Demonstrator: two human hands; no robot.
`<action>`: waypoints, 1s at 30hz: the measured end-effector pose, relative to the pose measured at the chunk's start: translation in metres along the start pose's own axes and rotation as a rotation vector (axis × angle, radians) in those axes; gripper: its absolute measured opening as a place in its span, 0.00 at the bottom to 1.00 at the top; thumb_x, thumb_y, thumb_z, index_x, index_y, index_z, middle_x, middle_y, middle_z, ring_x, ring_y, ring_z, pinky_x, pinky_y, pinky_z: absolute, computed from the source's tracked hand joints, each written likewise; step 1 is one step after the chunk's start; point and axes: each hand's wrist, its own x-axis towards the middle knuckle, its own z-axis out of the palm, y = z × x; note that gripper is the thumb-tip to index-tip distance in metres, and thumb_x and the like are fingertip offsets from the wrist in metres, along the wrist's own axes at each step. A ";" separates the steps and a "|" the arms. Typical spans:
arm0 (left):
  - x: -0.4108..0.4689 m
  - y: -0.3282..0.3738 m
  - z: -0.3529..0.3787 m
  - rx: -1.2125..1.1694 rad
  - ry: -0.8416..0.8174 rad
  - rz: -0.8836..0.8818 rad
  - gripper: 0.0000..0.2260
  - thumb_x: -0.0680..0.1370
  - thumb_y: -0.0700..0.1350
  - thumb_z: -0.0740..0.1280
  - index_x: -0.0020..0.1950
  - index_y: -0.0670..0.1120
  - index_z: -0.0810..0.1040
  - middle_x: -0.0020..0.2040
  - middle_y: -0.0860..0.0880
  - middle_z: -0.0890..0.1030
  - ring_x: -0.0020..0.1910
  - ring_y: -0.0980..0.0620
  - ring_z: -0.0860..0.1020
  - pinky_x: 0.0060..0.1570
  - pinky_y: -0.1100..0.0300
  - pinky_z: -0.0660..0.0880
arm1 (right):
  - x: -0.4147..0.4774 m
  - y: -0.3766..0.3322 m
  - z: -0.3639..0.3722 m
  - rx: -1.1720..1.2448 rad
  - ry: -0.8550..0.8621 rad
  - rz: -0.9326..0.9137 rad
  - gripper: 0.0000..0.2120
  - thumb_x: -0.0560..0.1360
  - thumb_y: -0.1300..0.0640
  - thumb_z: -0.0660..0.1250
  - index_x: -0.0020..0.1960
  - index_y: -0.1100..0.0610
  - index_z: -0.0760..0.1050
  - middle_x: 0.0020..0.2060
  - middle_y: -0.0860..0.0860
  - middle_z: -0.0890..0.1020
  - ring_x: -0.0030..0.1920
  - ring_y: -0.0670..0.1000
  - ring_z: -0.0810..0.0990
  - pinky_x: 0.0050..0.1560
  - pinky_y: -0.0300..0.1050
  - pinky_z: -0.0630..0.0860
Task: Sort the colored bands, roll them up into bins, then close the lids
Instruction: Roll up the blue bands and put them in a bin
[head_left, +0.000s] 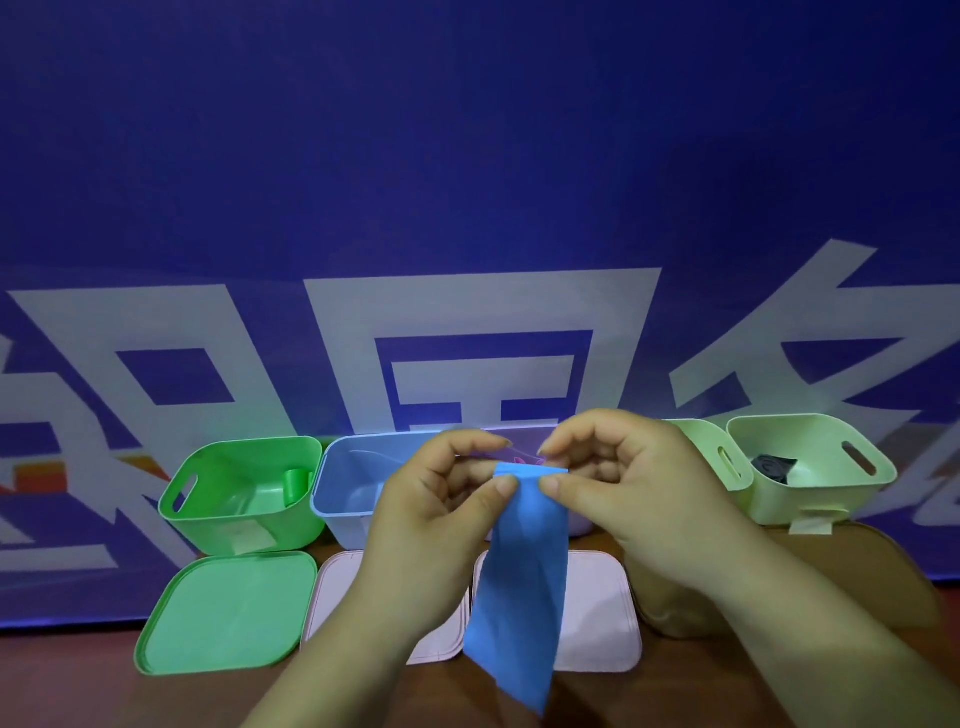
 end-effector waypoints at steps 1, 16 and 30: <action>0.001 -0.001 -0.001 0.000 0.006 0.000 0.14 0.76 0.33 0.70 0.49 0.53 0.82 0.42 0.44 0.85 0.43 0.50 0.83 0.42 0.62 0.79 | 0.001 -0.003 -0.001 -0.011 -0.013 -0.005 0.12 0.70 0.66 0.75 0.44 0.50 0.81 0.38 0.47 0.84 0.36 0.48 0.81 0.40 0.39 0.80; -0.003 -0.019 0.011 0.251 -0.013 0.121 0.37 0.73 0.45 0.76 0.72 0.70 0.60 0.59 0.60 0.79 0.62 0.55 0.78 0.63 0.55 0.76 | 0.013 -0.020 -0.006 -0.089 0.147 0.022 0.08 0.69 0.60 0.77 0.42 0.49 0.81 0.39 0.44 0.85 0.39 0.46 0.84 0.43 0.40 0.82; 0.003 -0.022 0.041 0.380 -0.053 0.145 0.47 0.69 0.57 0.73 0.71 0.76 0.40 0.65 0.61 0.70 0.62 0.55 0.75 0.56 0.63 0.78 | 0.009 -0.028 -0.021 -0.008 0.231 0.008 0.08 0.69 0.63 0.77 0.43 0.52 0.80 0.37 0.44 0.85 0.38 0.43 0.83 0.39 0.31 0.78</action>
